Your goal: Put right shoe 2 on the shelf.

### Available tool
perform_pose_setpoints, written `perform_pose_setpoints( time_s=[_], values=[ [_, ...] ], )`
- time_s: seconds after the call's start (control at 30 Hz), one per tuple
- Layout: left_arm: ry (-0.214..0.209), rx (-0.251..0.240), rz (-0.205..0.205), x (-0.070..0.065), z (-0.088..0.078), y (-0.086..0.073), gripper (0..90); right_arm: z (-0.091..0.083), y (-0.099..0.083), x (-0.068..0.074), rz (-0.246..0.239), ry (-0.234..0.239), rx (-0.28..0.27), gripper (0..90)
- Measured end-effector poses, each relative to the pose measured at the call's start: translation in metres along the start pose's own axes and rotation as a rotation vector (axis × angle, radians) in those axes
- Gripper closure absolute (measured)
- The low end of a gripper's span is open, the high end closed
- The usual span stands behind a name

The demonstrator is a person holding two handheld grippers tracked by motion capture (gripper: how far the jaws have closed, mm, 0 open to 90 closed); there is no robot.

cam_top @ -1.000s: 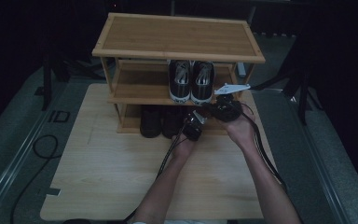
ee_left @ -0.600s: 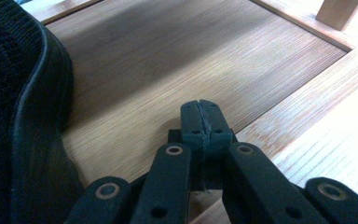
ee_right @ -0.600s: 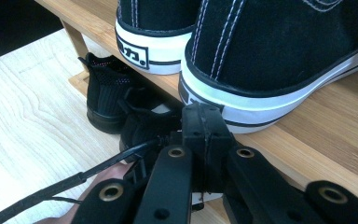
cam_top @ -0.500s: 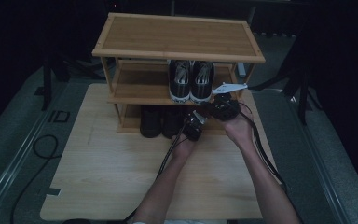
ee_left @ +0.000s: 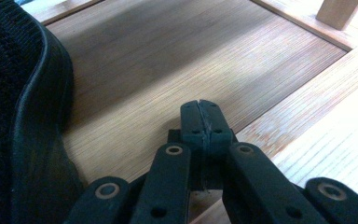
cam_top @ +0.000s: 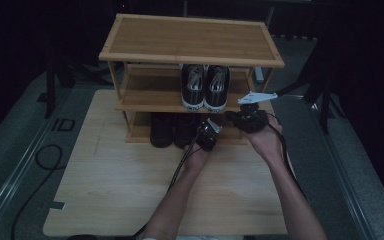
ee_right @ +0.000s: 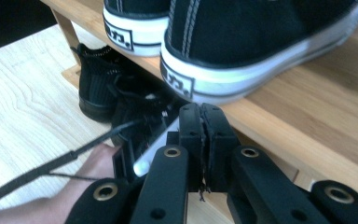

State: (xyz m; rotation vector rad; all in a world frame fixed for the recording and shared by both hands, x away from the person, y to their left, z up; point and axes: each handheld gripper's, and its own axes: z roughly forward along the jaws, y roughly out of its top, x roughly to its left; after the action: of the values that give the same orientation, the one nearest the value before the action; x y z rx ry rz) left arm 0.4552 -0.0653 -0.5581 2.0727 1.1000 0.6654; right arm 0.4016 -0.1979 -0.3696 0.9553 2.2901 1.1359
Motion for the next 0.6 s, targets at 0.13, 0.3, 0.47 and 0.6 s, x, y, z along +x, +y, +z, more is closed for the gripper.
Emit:
perform_pose_setpoints(
  time_s=[0.13, 0.3, 0.47, 0.6],
  values=[
    [0.002, -0.001, 0.0, 0.0, 0.0, 0.0, 89.9, -0.007, -0.01, -0.002, 0.006, -0.008, 0.011, 86.5],
    [-0.005, 0.001, 0.0, 0.0, 0.0, 0.0, 89.7, -0.006, -0.027, -0.003, 0.009, -0.034, 0.073, 84.7],
    [-0.011, 0.0, 0.004, 0.001, 0.0, 0.0, 89.3, 0.006, -0.05, -0.006, 0.032, -0.048, 0.148, 83.8],
    [-0.011, -0.001, 0.004, 0.001, 0.0, 0.0, 89.4, 0.012, -0.063, -0.012, 0.061, -0.06, 0.181, 84.2]
  ],
)
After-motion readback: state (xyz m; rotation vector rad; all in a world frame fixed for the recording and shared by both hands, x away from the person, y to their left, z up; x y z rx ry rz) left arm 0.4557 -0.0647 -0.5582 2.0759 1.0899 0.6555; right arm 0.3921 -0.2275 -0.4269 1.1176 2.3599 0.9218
